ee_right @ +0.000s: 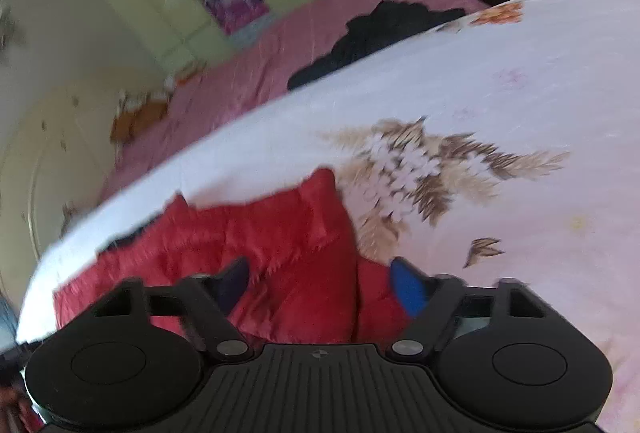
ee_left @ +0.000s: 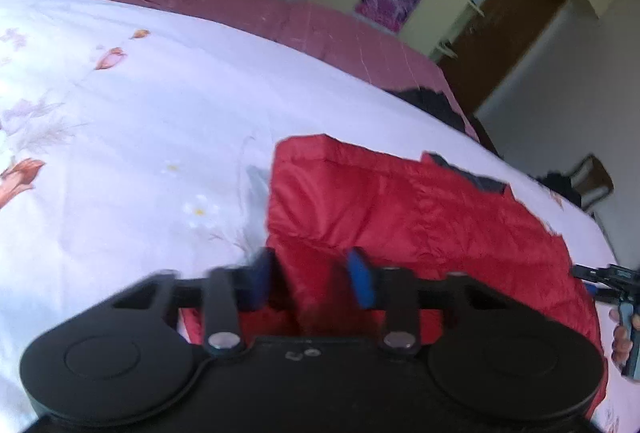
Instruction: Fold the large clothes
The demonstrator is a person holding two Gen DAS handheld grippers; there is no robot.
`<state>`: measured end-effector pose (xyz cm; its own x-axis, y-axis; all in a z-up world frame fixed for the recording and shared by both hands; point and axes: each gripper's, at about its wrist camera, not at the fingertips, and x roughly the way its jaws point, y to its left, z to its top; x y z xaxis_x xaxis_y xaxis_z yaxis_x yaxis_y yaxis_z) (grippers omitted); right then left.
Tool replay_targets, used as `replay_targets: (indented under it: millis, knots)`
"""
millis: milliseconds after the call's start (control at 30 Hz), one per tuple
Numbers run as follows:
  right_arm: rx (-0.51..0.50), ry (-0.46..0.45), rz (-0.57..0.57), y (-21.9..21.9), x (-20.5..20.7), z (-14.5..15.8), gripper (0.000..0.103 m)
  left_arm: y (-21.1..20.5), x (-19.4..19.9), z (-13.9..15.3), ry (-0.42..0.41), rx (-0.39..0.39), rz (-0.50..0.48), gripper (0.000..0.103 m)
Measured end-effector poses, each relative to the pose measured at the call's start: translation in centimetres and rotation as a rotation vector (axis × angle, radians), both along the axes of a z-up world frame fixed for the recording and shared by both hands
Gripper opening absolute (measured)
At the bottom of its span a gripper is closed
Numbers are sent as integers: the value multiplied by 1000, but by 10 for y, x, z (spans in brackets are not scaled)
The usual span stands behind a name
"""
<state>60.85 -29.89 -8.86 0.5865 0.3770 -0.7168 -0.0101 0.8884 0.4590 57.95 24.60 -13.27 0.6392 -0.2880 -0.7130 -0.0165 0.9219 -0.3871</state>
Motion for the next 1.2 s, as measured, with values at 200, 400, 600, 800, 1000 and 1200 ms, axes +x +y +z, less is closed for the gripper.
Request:
replay_targets:
  millis: [200, 400, 600, 800, 1000, 1200]
  knots:
    - [-66, -194, -7, 3, -20, 22, 2, -24, -7, 31, -181, 114, -48, 4]
    - [-136, -208, -37, 4, -21, 20, 3, -42, 16, 34, -225, 161, -39, 4]
    - [-250, -51, -22, 17, -11, -17, 3, -55, 34, -12, -122, 267, -84, 5]
    - [-338, -133, -43, 32, -30, 14, 3, -51, 4, 13, -183, 394, 2, 68]
    - [-292, -302, 66, 62, -107, 45, 83, -71, -82, 54, -314, 310, -58, 61]
    - [-339, -262, 247, 125, -120, 14, 61, -145, -111, 19, -302, 371, -216, 69]
